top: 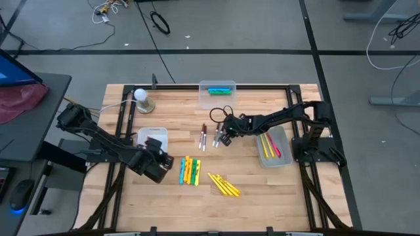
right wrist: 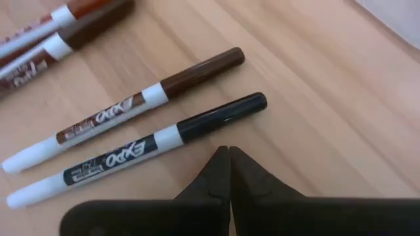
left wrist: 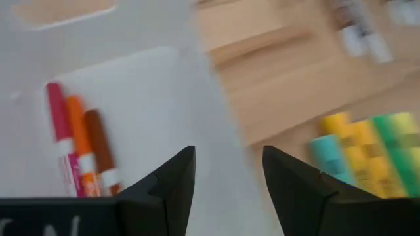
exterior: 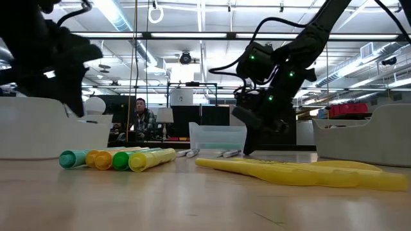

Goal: Pick & Place Markers
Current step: Adjust the marker pens on the table, then adjust the white bin

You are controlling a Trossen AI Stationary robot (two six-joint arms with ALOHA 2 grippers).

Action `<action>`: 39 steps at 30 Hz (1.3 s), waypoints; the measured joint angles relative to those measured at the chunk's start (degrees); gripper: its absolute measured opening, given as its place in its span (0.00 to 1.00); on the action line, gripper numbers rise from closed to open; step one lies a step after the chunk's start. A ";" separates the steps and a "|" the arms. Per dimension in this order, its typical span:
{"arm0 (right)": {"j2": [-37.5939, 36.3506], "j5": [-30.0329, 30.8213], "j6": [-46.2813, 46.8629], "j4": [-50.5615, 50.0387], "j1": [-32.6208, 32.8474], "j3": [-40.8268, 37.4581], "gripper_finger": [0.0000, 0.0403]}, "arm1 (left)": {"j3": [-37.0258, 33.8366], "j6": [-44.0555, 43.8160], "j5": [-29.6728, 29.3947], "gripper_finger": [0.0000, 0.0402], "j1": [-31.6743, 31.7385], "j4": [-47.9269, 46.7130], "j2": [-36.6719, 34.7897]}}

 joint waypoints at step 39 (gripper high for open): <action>-12.07 3.06 -5.45 16.30 22.36 -0.09 0.00 | -0.03 11.02 -10.88 0.28 8.97 17.38 6.22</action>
